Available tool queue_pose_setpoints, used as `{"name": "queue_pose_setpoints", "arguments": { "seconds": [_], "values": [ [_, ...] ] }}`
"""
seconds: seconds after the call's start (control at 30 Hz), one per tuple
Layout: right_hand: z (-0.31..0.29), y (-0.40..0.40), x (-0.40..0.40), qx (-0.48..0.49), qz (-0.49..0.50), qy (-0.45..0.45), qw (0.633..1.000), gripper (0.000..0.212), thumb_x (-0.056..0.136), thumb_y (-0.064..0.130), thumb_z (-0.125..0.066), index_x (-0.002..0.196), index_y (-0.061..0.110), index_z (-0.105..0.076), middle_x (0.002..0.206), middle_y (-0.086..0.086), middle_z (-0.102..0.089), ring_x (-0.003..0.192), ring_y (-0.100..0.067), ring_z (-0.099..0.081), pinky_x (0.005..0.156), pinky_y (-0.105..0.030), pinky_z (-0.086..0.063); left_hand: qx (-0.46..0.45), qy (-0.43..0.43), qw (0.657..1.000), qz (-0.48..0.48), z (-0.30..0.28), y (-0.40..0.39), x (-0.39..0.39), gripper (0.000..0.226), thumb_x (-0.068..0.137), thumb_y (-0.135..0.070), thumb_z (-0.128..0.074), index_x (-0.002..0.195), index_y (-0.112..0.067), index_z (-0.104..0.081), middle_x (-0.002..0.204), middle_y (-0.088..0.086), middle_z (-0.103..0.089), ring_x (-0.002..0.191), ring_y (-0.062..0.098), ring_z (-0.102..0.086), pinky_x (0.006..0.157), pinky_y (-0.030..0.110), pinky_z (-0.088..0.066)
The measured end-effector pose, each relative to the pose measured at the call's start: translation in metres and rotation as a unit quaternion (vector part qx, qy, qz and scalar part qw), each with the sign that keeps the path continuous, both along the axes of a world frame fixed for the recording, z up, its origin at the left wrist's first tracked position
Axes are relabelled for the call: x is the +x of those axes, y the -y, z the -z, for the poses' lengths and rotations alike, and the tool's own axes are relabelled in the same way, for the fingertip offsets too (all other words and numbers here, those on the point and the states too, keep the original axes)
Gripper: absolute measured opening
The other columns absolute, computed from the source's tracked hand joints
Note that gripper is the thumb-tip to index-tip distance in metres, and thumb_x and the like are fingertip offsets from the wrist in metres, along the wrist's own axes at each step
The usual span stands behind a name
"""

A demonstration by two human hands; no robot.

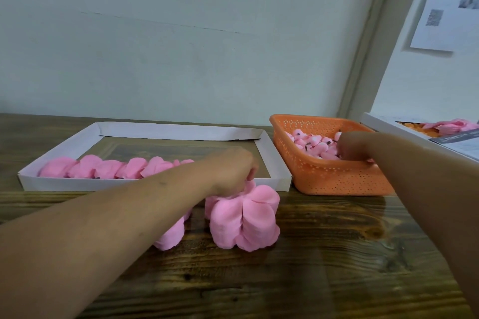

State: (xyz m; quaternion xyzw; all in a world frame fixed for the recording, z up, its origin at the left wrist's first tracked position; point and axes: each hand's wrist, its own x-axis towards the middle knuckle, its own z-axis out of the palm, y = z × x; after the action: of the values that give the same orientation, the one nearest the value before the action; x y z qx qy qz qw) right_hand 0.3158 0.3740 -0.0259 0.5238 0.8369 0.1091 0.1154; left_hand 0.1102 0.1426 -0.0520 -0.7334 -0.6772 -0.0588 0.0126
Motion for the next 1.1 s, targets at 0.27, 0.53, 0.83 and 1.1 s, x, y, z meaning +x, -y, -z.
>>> {"name": "queue_pose_setpoints", "arguments": {
  "seconds": [0.27, 0.53, 0.83, 1.1],
  "values": [
    [-0.002, 0.006, 0.004, 0.003, -0.025, -0.031, 0.999, 0.041, 0.086, 0.009, -0.055, 0.127, 0.015, -0.055, 0.126, -0.008, -0.056, 0.111, -0.024, -0.055, 0.094, -0.033, -0.046, 0.000, 0.017, 1.000, -0.017, 0.001, -0.002, -0.002, 0.015, 0.086, -0.009, -0.059, 0.099, -0.011, -0.065, 0.096, 0.004, -0.064, 0.087, 0.023, -0.059, 0.071, 0.031, -0.047],
    [-0.008, 0.009, 0.010, 0.066, -0.006, -0.191, 0.979, 0.025, 0.076, 0.006, -0.060, 0.100, 0.006, -0.052, 0.086, -0.012, -0.062, 0.078, -0.026, -0.058, 0.073, -0.036, -0.053, 0.002, 0.003, 1.000, -0.025, 0.002, 0.001, 0.000, 0.008, 0.083, -0.004, -0.059, 0.083, -0.005, -0.067, 0.083, 0.009, -0.065, 0.060, 0.009, -0.039, 0.051, 0.025, -0.024],
    [-0.012, 0.012, 0.019, 0.124, -0.018, -0.346, 0.930, 0.021, 0.085, 0.014, -0.051, 0.095, 0.005, -0.067, 0.092, -0.018, -0.066, 0.085, -0.032, -0.058, 0.077, -0.035, -0.049, 0.052, 0.128, 0.990, -0.030, -0.022, 0.016, -0.008, 0.027, 0.076, -0.008, -0.062, 0.060, -0.022, -0.045, 0.065, -0.008, -0.053, 0.057, 0.006, -0.041, 0.051, 0.021, -0.031],
    [-0.013, 0.026, 0.014, 0.136, -0.057, -0.450, 0.881, 0.013, 0.084, 0.011, -0.053, 0.087, 0.014, -0.065, 0.077, -0.010, -0.062, 0.072, -0.029, -0.056, 0.063, -0.028, -0.040, -0.086, 0.262, 0.955, -0.107, -0.024, 0.027, -0.006, 0.019, 0.077, -0.015, -0.074, 0.095, -0.016, -0.068, 0.075, -0.001, -0.064, 0.064, 0.012, -0.053, 0.061, 0.023, -0.041]
  ]
}}
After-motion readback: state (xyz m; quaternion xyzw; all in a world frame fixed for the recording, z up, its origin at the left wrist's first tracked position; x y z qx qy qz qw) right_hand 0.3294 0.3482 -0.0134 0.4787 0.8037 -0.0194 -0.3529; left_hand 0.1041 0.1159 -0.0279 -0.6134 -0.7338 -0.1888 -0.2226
